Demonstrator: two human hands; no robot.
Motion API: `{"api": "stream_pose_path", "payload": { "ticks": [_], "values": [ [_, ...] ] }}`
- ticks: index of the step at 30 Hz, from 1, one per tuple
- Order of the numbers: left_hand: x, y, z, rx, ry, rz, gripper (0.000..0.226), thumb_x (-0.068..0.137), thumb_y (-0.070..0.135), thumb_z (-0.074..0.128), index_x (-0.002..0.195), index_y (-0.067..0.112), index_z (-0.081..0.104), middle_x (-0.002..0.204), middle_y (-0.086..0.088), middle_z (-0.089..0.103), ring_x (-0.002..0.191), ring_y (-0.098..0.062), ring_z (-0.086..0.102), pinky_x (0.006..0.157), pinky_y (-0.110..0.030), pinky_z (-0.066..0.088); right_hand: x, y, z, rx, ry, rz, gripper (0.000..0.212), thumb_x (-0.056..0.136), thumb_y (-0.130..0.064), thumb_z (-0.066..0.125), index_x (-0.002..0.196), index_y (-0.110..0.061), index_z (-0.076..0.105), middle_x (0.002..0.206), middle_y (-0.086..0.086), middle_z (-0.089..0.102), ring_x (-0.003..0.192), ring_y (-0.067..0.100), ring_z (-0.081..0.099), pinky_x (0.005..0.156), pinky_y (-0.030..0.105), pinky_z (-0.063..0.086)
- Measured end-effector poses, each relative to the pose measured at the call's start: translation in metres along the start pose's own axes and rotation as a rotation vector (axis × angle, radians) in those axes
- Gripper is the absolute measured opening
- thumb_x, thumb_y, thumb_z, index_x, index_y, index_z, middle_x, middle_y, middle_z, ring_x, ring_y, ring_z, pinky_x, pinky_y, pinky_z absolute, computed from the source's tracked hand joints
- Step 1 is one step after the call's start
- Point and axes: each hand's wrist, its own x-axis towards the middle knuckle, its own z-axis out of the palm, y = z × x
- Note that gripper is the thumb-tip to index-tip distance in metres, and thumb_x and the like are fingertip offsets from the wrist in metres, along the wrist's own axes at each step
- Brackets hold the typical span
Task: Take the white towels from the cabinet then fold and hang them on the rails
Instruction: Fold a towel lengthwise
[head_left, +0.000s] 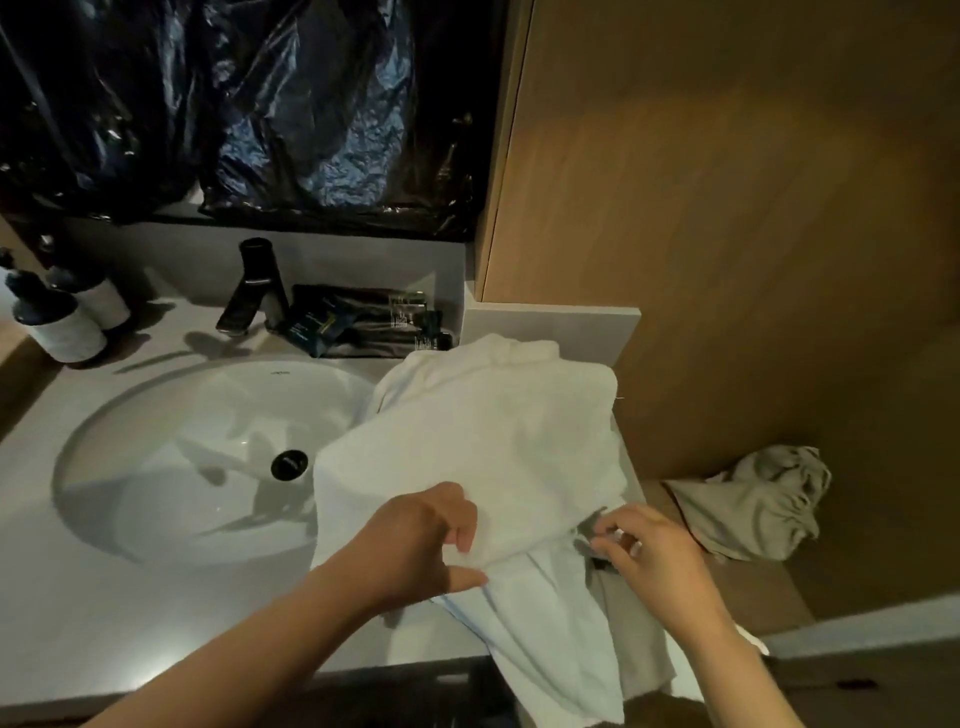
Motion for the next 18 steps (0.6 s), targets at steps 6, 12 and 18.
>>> {"api": "stream_pose_path", "payload": {
  "ticks": [6,12,18],
  "values": [
    [0.019,0.007,-0.036,-0.164,0.151,0.015,0.032,0.077,0.053,0.064,0.066,0.023,0.06,0.065,0.008,0.053,0.068,-0.009,0.052,0.061,-0.018,0.043,-0.005,-0.019,0.011,0.275,0.158,0.156,0.01,0.091,-0.026,0.066,0.084,-0.032,0.07,0.083,-0.016,0.069,0.078,0.003,0.064,0.065,0.015,0.051],
    [0.08,0.008,-0.071,0.069,0.327,0.059,0.021,0.088,0.038,0.065,0.1,0.021,0.063,0.101,0.005,0.058,0.095,-0.009,0.051,0.088,-0.024,0.04,0.016,-0.044,0.022,0.437,0.044,0.702,0.065,0.094,-0.057,0.047,0.071,0.0,0.066,0.071,0.015,0.07,0.071,0.03,0.068,0.081,0.043,0.056],
    [0.126,0.01,-0.062,0.195,0.128,-0.077,0.052,0.095,0.043,0.051,0.138,0.015,0.043,0.139,-0.008,0.045,0.128,-0.028,0.037,0.106,-0.036,0.031,0.031,-0.074,0.028,0.725,0.061,0.998,0.051,0.095,-0.052,0.051,0.089,-0.003,0.061,0.081,0.013,0.065,0.072,0.027,0.062,0.066,0.034,0.056]
  ]
}}
